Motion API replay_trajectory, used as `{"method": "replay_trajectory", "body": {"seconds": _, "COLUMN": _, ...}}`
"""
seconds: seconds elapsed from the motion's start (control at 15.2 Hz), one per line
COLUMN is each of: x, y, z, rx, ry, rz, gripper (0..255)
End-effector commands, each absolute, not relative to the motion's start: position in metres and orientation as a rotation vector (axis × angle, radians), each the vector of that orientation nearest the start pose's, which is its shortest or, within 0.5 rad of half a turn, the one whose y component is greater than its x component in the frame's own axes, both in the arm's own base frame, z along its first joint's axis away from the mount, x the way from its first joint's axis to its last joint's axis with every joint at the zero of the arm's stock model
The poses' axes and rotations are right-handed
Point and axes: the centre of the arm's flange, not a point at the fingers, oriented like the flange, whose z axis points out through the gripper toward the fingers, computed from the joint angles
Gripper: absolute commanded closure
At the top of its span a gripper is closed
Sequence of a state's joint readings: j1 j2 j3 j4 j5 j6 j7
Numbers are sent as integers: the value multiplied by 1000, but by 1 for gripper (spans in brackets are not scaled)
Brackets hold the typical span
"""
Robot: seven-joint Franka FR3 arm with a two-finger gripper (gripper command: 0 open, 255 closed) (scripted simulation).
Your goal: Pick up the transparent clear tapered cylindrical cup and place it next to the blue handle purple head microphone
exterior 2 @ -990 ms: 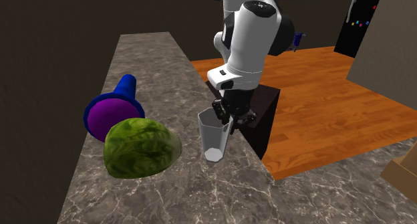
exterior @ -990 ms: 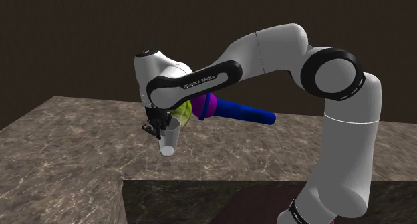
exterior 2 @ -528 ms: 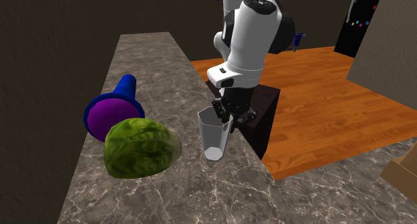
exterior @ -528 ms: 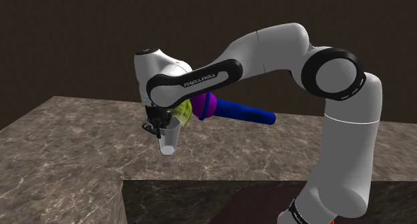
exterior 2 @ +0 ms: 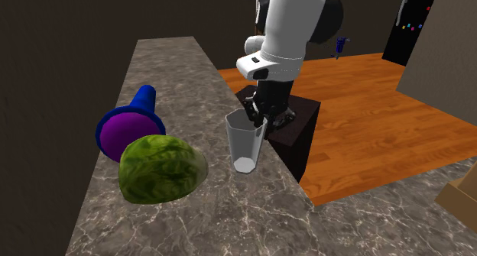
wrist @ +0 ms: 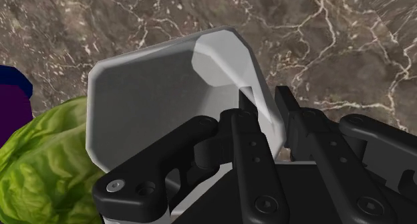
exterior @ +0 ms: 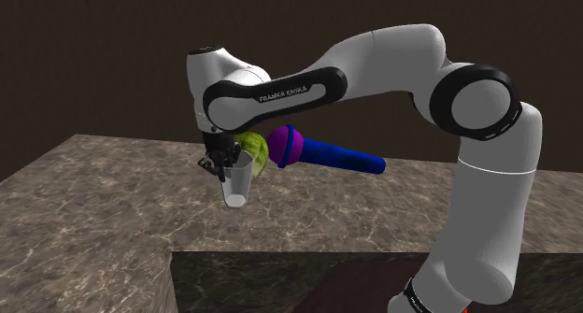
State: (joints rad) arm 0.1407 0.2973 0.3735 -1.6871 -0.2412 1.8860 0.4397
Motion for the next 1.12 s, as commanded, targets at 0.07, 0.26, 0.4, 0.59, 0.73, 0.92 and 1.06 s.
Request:
{"method": "replay_trajectory", "body": {"seconds": 0.07, "x": 569, "y": 279, "z": 444, "rx": -3272, "ry": -242, "rz": 19, "gripper": 255}}
{"method": "replay_trajectory", "body": {"seconds": 0.26, "x": 569, "y": 279, "z": 460, "rx": -3272, "ry": -242, "rz": 19, "gripper": 255}}
{"method": "replay_trajectory", "body": {"seconds": 0.4, "x": 569, "y": 279, "z": 471, "rx": -3272, "ry": -242, "rz": 19, "gripper": 255}}
{"method": "replay_trajectory", "body": {"seconds": 0.59, "x": 569, "y": 279, "z": 486, "rx": -3272, "ry": -242, "rz": 19, "gripper": 255}}
{"method": "replay_trajectory", "body": {"seconds": 0.73, "x": 569, "y": 279, "z": 497, "rx": -3272, "ry": -242, "rz": 19, "gripper": 255}}
{"method": "replay_trajectory", "body": {"seconds": 0.92, "x": 569, "y": 279, "z": 513, "rx": -3272, "ry": -242, "rz": 19, "gripper": 255}}
{"method": "replay_trajectory", "body": {"seconds": 1.06, "x": 569, "y": 279, "z": 523, "rx": -3272, "ry": -242, "rz": 19, "gripper": 255}}
